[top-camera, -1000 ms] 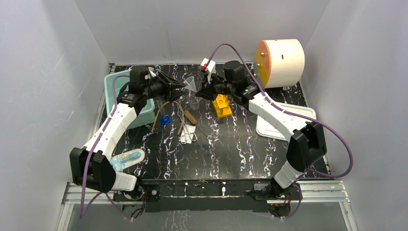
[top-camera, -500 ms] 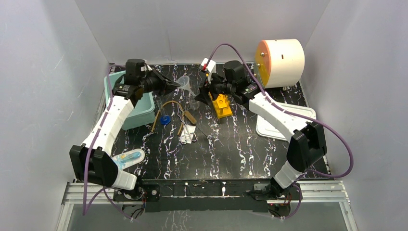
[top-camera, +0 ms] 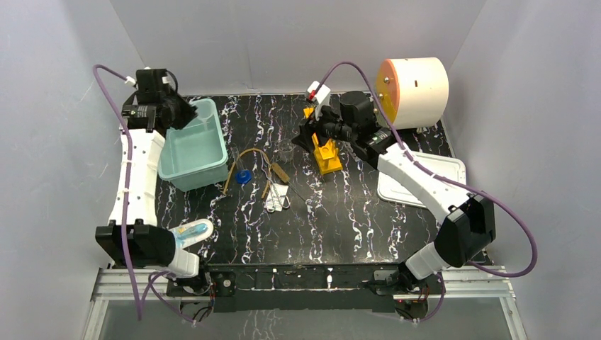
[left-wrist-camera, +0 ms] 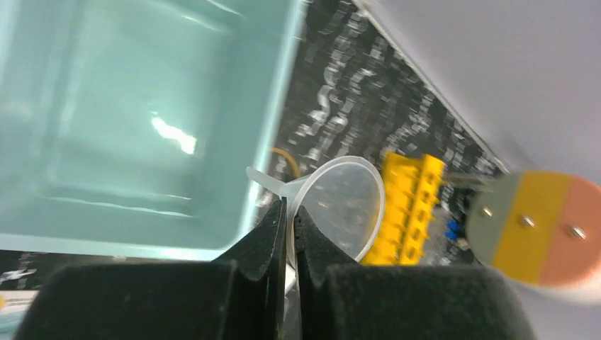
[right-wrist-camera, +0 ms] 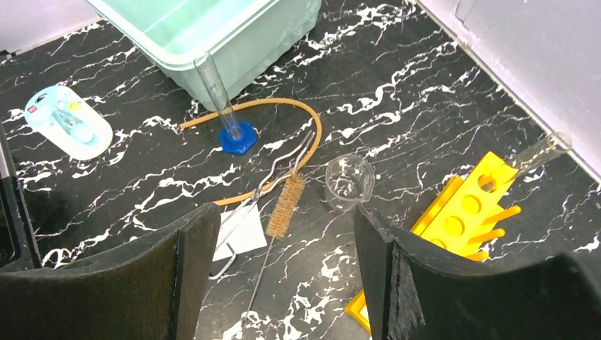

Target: Organize the chemistry lab equipment

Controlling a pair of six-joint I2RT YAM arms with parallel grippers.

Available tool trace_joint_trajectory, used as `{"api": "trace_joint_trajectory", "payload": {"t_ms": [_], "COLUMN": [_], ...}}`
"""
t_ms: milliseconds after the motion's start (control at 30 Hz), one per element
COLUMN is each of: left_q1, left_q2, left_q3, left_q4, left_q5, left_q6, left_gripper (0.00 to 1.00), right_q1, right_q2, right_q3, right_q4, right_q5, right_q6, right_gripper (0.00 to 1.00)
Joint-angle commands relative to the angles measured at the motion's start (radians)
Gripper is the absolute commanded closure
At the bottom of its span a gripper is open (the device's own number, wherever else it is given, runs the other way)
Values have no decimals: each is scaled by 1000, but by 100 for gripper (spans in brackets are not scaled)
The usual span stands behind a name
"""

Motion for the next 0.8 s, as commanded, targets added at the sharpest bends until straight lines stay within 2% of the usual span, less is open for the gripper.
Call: {"api": "trace_joint_trajectory", "payload": {"t_ms": [0,167,300,400,633,767], "left_q1": [129,260,276,276,262,240], "left_q2": [94,190,311,395,509,562], "left_q3": [-1,-72,-17,29,10,26], "left_q4": [-104,-42,-30,-29,31,86], "left_q5": [-80,124,188,208,259,195], "left_q6": [83,45,46,40,-35,-44], "left_gripper": [100,100,100,100,100,98], "right_q1": [-4,-3,-4,-3,-3,-4], "right_q2": [-20,-24,-36,-45,-41,-15], "right_q3": [-26,-47,-69,-83,-76,-48], "right_q4": [61,82,88,86,78,75], "right_q5": [10,-5,5,31,73,74], "right_q6": [54,81,81,63,33,37], "right_gripper": [23,23,23,23,23,23]}}
